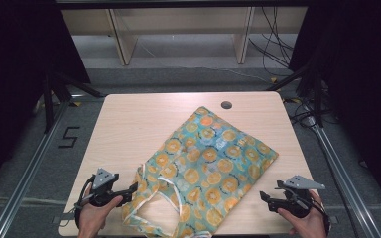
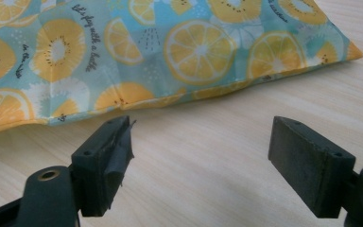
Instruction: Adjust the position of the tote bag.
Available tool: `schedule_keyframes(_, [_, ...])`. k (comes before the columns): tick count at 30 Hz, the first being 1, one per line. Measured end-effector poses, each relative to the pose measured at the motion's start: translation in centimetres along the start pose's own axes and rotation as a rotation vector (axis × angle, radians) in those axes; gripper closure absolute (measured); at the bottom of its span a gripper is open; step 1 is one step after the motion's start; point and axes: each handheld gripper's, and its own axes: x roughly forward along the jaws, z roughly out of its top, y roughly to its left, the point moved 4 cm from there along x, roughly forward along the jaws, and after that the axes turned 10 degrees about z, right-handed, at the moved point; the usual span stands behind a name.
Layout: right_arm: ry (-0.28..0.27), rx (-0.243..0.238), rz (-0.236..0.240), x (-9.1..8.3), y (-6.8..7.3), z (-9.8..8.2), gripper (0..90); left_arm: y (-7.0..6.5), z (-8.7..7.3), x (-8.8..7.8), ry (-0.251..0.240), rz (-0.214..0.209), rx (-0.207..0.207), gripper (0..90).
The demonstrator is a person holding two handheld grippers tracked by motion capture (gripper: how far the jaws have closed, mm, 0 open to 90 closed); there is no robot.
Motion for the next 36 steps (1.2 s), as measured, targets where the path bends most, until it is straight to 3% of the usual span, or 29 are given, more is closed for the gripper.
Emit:
schedule_keyframes(1, [0.007, 0.045, 0.013, 0.0, 0.3, -0.1, 23.8, 0.0, 0.0, 0.0, -0.003, 0.001, -0.005, 20.3])
schedule_keyframes(4, [0.005, 0.013, 0.014, 0.1, 0.0, -0.1, 24.4, 0.0, 0.0, 0.1, -0.009, 0.001, -0.014, 21.4])
schedule_keyframes(5, [0.018, 0.062, 0.006, 0.1, 0.4, -0.2, 24.5, 0.0, 0.0, 0.2, -0.005, 0.001, -0.002, 21.4])
schedule_keyframes(6, [0.018, 0.062, 0.006, 0.1, 0.4, -0.2, 24.5, 0.0, 0.0, 0.2, -0.005, 0.001, -0.002, 21.6])
schedule_keyframes(7, [0.011, 0.008, 0.008, 0.2, -0.1, -0.1, 24.5, -0.1, 0.0, 0.2, -0.007, -0.007, -0.002, 21.6])
schedule_keyframes(8, [0.009, 0.000, -0.009, 0.2, -0.2, -0.1, 24.5, -0.1, 0.0, 0.2, -0.006, -0.006, -0.004, 22.1])
schedule_keyframes(12, [0.014, 0.014, -0.002, 0.3, -0.2, -0.2, 24.4, -0.1, 0.2, 0.4, -0.007, -0.014, 0.022, 24.1])
schedule_keyframes(13, [0.019, 0.041, -0.005, 0.3, 0.1, -0.2, 24.7, -0.1, 0.3, 0.5, -0.002, -0.019, 0.022, 24.1])
schedule_keyframes(14, [0.020, 0.000, -0.022, 0.2, -0.3, -0.1, 25.0, -0.2, 0.5, 0.7, -0.009, -0.020, 0.026, 24.1])
schedule_keyframes(15, [0.033, 0.001, 0.000, 0.3, -0.4, -0.1, 25.0, -0.1, 0.8, 0.8, -0.010, -0.014, 0.031, 25.1])
schedule_keyframes(17, [0.035, -0.004, -0.009, 0.4, -0.5, 0.0, 25.0, -0.1, 1.6, 1.1, -0.028, -0.007, 0.048, 25.0])
schedule_keyframes(18, [0.037, 0.010, 0.012, 0.6, -0.4, 0.0, 25.0, 0.0, 2.1, 1.2, -0.019, -0.012, 0.059, 25.0])
schedule_keyframes(19, [0.027, 0.009, -0.001, 0.7, -0.4, 0.2, 25.0, -0.1, 2.5, 1.5, -0.016, -0.021, 0.051, 24.8])
schedule_keyframes(20, [0.027, 0.060, 0.004, 0.8, 0.0, 0.2, 25.1, -0.2, 3.0, 1.7, -0.019, -0.028, 0.055, 24.5])
schedule_keyframes(21, [0.025, 0.021, 0.027, 1.3, -0.2, 0.4, 26.9, -0.5, 3.6, 2.1, -0.023, -0.037, 0.049, 24.4])
schedule_keyframes(22, [0.025, 0.021, 0.027, 1.3, -0.2, 0.4, 26.9, -0.5, 4.1, 2.5, -0.013, -0.045, 0.067, 24.4])
schedule_keyframes(23, [0.029, -0.009, 0.025, 1.4, -0.4, 0.5, 29.6, -0.7, 4.5, 2.8, -0.001, -0.052, 0.081, 24.7])
schedule_keyframes(24, [0.048, -0.004, 0.012, 1.4, -0.3, 0.6, 32.5, -0.8, 5.0, 3.2, 0.004, -0.067, 0.109, 26.3])
schedule_keyframes(25, [0.061, -0.028, 0.045, 1.6, -0.2, 0.8, 38.8, -1.1, 5.8, 3.8, -0.004, -0.075, 0.093, 31.0])
schedule_keyframes(27, [0.065, -0.041, 0.050, 1.7, -0.2, 0.9, 43.7, -1.2, 6.7, 4.5, 0.011, -0.095, 0.130, 33.0])
schedule_keyframes(31, [0.065, -0.071, 0.022, 2.0, -0.4, 1.1, 49.0, -1.8, 8.6, 6.6, 0.034, -0.135, 0.118, 34.0])
schedule_keyframes(32, [0.080, -0.047, 0.018, 2.2, -0.5, 1.3, 53.5, -1.9, 8.9, 7.2, 0.035, -0.146, 0.106, 39.9])
schedule_keyframes(33, [0.068, -0.091, 0.032, 2.6, -0.8, 1.4, 56.1, -1.9, 9.2, 7.7, 0.040, -0.152, 0.118, 43.6])
schedule_keyframes(35, [0.082, -0.070, 0.019, 2.7, -0.7, 1.4, 58.2, -2.2, 9.8, 8.9, 0.044, -0.157, 0.123, 46.0])
schedule_keyframes(36, [0.081, -0.091, 0.020, 2.9, -0.8, 1.6, 60.7, -2.3, 10.0, 9.5, 0.047, -0.161, 0.134, 51.2])
